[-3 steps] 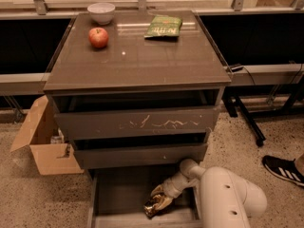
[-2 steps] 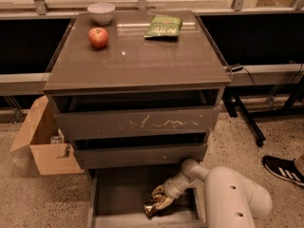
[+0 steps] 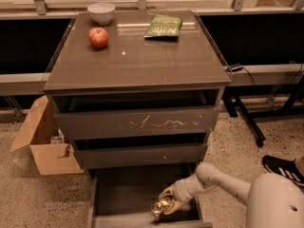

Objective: Pick orange can from bottom drawer and place on counter

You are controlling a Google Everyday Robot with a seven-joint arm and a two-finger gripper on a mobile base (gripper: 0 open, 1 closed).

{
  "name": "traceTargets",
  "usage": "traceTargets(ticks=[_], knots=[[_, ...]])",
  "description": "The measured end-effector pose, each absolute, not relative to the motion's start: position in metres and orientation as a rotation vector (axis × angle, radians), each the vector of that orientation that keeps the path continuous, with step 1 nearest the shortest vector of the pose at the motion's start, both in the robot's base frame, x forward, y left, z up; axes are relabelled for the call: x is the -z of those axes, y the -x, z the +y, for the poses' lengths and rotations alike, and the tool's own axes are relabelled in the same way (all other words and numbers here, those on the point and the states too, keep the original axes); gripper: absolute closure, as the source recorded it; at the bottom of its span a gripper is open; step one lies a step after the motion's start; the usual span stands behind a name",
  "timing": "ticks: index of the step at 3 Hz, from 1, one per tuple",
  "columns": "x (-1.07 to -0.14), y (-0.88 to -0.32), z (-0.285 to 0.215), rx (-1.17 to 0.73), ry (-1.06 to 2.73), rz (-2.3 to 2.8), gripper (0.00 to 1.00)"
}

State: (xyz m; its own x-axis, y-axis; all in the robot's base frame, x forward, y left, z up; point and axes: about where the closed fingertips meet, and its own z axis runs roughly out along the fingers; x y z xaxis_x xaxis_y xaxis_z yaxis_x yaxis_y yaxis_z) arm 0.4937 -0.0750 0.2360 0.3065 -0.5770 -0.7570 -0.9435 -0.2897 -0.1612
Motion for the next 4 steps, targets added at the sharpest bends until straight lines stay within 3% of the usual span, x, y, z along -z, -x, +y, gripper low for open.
traceTargets(ticks=[2,4], knots=[[-0.239,-0.492,-0.075,-0.802,1.944,1.333,1.00],[-0.336,-0.488,-0.067,-0.644,1.852,1.252,1.00]])
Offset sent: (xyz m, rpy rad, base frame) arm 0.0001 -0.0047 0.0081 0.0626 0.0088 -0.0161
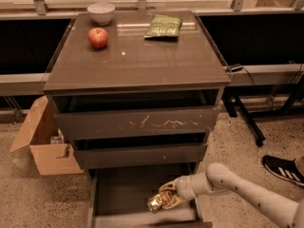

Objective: Pick orange can from bottom drawer and place on counter

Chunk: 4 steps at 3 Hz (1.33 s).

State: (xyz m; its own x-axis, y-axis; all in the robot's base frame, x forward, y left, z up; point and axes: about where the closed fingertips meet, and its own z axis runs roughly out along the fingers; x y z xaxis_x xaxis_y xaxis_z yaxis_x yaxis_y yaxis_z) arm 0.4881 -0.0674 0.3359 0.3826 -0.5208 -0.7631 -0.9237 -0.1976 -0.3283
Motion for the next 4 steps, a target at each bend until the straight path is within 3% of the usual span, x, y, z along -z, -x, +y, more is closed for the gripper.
traceTargets(ticks=[2,4], knots=[[-0.435,-0.476,-0.051,-0.471,1.873,1.129,1.00],[-0.461,-0.474,-0.052,-0.474,1.830,1.106,1.00]])
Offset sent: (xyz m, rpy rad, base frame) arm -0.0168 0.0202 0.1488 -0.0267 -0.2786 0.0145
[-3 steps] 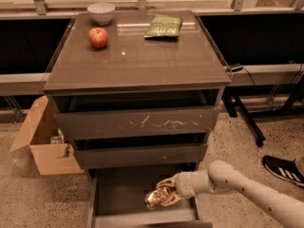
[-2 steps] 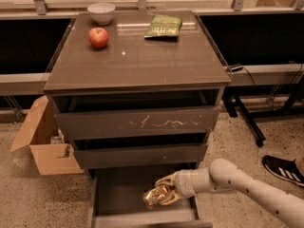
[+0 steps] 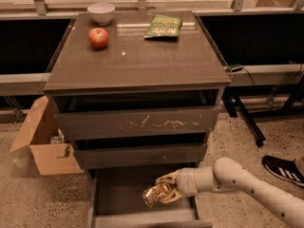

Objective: Pick orange can from bottom drawer and place on counter

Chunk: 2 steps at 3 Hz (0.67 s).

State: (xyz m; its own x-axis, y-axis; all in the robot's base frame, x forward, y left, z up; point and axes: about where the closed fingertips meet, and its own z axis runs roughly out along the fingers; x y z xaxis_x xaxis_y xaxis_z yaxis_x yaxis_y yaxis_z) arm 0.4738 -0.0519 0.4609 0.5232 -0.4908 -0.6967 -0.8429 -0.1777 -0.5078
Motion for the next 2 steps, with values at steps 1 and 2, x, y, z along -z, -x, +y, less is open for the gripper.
traceTargets(ticks=[1,2], knots=[[-0.526,-0.464,-0.056,-0.449,1.790,1.040,1.00],[-0.598,-0.452,-0.058,-0.369,1.784,0.954,1.00]])
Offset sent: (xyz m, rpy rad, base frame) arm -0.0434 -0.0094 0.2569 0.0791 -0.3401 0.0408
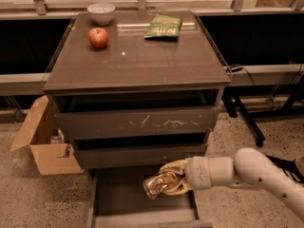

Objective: Pick orange can from bottom drawer and place on counter

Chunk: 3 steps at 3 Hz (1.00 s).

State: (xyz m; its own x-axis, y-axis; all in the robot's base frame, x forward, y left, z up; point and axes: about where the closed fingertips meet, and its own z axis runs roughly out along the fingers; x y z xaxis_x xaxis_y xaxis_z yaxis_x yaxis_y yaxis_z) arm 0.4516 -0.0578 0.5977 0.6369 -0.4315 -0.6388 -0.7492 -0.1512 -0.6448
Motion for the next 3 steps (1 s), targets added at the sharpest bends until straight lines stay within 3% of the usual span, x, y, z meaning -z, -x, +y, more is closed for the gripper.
traceTargets(ticks=[1,3], knots=[[-0.682,-0.437,-0.057,-0.249,1.797,0.842,1.00],[-0.725,-0.444,-0.059,-0.196,1.767,0.789,1.00]])
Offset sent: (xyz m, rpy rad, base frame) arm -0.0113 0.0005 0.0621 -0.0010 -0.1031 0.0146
